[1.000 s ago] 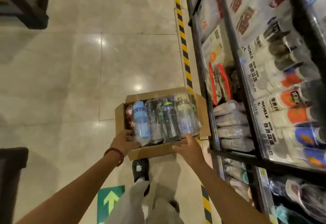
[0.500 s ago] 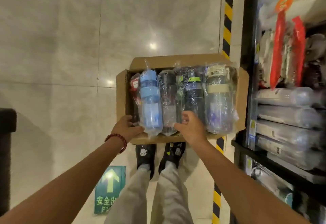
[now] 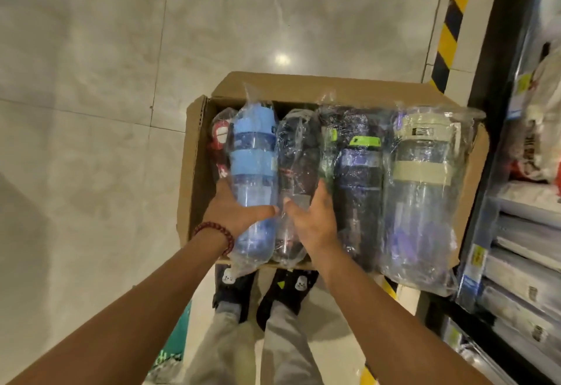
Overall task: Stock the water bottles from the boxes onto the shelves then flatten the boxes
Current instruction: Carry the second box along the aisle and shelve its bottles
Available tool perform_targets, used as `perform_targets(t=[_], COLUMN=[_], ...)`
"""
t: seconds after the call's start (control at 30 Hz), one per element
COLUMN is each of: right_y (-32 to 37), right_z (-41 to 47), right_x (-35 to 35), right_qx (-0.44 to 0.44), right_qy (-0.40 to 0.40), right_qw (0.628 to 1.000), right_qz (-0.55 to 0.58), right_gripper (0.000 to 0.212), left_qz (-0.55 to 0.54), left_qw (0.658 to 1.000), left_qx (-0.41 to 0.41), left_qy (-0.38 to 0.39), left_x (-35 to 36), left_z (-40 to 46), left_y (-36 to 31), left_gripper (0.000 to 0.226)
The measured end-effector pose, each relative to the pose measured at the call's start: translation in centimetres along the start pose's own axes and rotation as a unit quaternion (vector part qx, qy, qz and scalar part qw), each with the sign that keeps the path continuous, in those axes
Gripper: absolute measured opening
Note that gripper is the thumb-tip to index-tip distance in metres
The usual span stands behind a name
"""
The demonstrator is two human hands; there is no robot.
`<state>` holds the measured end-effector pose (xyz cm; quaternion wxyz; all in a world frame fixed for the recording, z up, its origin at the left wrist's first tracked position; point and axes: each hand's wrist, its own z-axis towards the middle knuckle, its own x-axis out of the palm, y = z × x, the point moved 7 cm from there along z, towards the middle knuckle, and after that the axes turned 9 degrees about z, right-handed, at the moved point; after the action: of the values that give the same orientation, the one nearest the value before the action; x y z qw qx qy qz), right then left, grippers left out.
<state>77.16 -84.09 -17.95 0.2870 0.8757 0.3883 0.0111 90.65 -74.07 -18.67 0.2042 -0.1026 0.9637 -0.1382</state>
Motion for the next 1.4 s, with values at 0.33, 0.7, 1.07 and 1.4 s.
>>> perform_targets(t=[0.33,0.7,1.07,1.4], right_y=[-0.5,-0.3,9.2,15.8], right_z=[0.6,-7.4,-20.1,-32.9], right_x=[1.2,0.9,-5.2,-12.4], right_qx=[0.106,0.109,0.001,-0.146], right_qy=[0.054,0.024,-0.065,-0.108], right_qw=[0.988,0.966,0.942,0.89], right_qz=[0.096,0.233,0.328,0.418], right_gripper=[0.118,0.113,0.116,0.062], left_qz=[-0.117,-0.098,-0.047,-0.016], left_qw=[0.988,0.989,0.97,0.923], left_qx=[0.066,0.08,0.233,0.376], left_qy=[0.077,0.071,0.056,0.083], left_x=[-1.5,-4.8,-13.5,-16.4], left_z=[-1.1,-6.9,-18.8,-32.4], left_y=[-0.1,0.9,-9.5,-18.0], left_gripper=[0.071,0.096,0.086,0.094])
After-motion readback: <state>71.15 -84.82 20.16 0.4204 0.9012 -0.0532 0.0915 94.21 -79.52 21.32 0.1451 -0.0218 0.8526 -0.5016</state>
